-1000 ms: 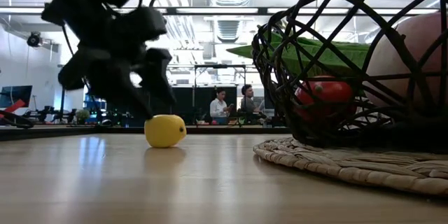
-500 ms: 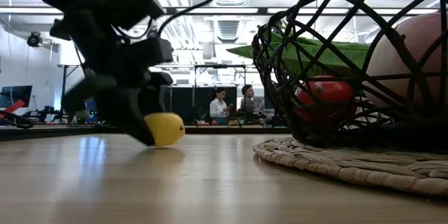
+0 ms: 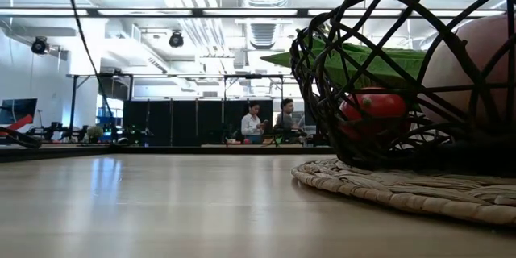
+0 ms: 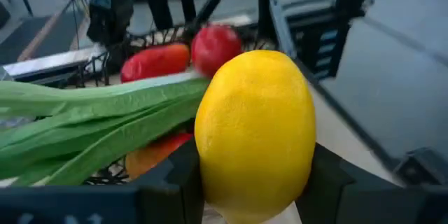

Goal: Build produce basket
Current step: Put the lemon into the wire basket, then put the lime into the wire basket

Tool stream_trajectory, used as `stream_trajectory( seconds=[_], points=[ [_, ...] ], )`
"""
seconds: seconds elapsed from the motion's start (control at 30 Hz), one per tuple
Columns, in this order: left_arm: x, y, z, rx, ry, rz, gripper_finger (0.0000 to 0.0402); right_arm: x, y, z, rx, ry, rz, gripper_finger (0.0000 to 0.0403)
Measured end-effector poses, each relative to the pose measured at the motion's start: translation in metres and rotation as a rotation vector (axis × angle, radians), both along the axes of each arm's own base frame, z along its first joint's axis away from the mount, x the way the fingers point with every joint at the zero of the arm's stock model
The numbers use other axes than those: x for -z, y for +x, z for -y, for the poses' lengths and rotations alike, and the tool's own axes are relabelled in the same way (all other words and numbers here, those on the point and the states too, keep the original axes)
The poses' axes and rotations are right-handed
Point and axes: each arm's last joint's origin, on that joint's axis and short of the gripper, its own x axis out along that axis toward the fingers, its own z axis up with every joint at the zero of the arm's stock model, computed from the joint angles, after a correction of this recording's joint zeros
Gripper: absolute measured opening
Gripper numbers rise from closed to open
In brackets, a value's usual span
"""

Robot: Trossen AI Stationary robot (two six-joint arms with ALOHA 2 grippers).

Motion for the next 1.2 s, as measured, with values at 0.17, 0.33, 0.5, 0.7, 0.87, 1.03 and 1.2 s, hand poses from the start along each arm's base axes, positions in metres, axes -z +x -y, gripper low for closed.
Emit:
stream_trajectory(
  seconds=[0.17, 0.33, 0.5, 0.7, 0.87, 1.03, 1.2],
  points=[
    [0.003, 0.054, 0.006, -0.032, 0.047, -0.042, 0.0140, -0.002, 0.002, 0.001, 0.001, -0.043, 0.038, 0.0384],
    [0.021, 0.100, 0.004, -0.078, 0.110, -0.220, 0.0142, -0.006, 0.003, 0.000, -0.009, -0.047, 0.048, 0.0384],
    [0.035, 0.124, 0.009, -0.082, 0.145, -0.319, 0.0240, -0.004, 0.002, -0.001, -0.014, -0.050, 0.045, 0.0384],
    [0.034, 0.131, 0.010, -0.047, 0.144, -0.365, 0.0342, 0.000, 0.002, -0.001, -0.021, -0.079, 0.042, 0.0384],
    [-0.001, 0.119, 0.006, -0.050, 0.127, -0.322, 0.0375, 0.003, 0.001, 0.001, -0.029, -0.124, 0.049, 0.0384],
    [-0.052, 0.083, 0.013, -0.051, 0.091, -0.302, 0.0378, 0.007, 0.002, 0.002, -0.016, -0.167, 0.085, 0.0384],
    [-0.078, 0.023, 0.032, -0.114, 0.109, -0.412, 0.0379, 0.018, 0.002, 0.001, -0.008, -0.196, 0.097, 0.0384]
  ],
)
